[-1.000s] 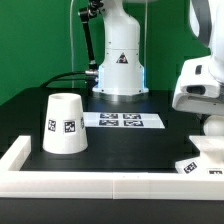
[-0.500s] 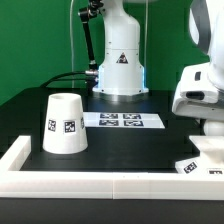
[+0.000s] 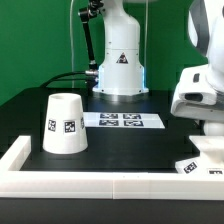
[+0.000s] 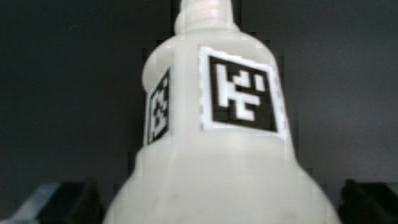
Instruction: Assemble lamp
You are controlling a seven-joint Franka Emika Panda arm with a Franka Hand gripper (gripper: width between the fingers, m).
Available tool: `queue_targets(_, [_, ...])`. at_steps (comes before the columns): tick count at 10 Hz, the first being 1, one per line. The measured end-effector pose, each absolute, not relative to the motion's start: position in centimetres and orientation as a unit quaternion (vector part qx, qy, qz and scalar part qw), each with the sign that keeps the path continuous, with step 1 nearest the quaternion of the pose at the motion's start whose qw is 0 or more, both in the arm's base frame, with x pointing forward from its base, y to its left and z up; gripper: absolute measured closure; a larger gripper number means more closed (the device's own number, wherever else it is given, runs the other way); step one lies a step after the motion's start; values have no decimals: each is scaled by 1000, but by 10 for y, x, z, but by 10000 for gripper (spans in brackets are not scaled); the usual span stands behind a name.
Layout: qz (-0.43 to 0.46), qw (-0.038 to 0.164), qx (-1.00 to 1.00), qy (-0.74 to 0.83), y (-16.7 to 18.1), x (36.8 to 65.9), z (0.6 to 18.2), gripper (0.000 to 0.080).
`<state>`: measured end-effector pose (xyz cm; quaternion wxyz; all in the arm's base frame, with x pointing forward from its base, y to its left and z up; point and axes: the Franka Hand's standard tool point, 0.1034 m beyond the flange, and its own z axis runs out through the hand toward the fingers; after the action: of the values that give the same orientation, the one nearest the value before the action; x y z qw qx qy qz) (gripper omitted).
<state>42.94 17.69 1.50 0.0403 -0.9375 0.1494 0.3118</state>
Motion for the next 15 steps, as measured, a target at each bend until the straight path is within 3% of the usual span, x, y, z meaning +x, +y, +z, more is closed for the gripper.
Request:
queue_targets(1, [311,41,-937,151,176,431,15,223])
queue_targets(5, [306,45,-940,147,166,438,21,223])
queue_targets(9, [304,73,-942,119,134,470,66,222])
queue_targets(11, [282,76,-948,125,122,487,87,222])
queue_targets(15, [144,74,-978,130,127,499,83,220])
